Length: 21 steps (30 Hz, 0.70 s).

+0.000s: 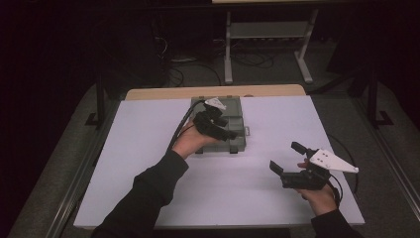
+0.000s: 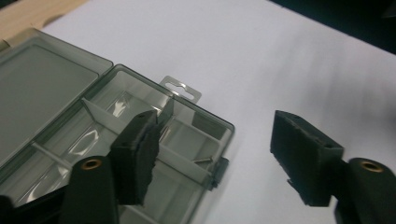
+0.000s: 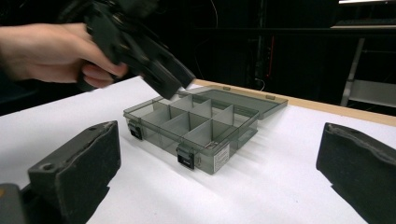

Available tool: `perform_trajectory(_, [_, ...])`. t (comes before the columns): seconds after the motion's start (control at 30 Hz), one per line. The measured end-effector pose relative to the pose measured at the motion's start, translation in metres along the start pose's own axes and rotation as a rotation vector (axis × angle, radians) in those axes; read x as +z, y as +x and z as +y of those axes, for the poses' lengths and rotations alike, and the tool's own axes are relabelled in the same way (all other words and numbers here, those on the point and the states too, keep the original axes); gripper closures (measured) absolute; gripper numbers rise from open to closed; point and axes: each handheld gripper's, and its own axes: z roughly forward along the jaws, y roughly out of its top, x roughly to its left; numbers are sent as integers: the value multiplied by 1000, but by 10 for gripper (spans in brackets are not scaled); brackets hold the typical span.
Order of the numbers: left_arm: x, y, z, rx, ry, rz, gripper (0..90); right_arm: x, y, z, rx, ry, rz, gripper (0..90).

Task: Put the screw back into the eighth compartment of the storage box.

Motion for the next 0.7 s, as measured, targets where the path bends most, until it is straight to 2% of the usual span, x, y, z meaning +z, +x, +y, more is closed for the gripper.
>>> perform_trajectory(0.27, [-39, -11, -13, 31, -80, 20, 227, 0, 0, 0, 0, 5, -1, 0])
perform_trajectory(0.33, [-52, -13, -20, 46, -120, 31, 213, 0, 0, 0, 0, 5, -2, 0])
perform_trajectory(0.37, [-52, -13, -20, 46, -120, 31, 207, 0, 0, 0, 1, 5, -2, 0])
perform_trajectory(0.43, [-60, -15, -26, 46, -136, 42, 190, 0, 0, 0, 2, 4, -2, 0])
perform_trajectory(0.47, [-67, -18, -32, 47, -167, 61, 182, 0, 0, 0, 1, 5, -4, 0])
perform_trajectory(0.6, [-77, -22, -43, 50, -194, 71, 165, 0, 0, 0, 2, 5, -3, 0])
perform_trajectory(0.7, [-90, -25, -60, 38, -236, 94, 149, -1, 0, 0, 1, 5, -5, 0])
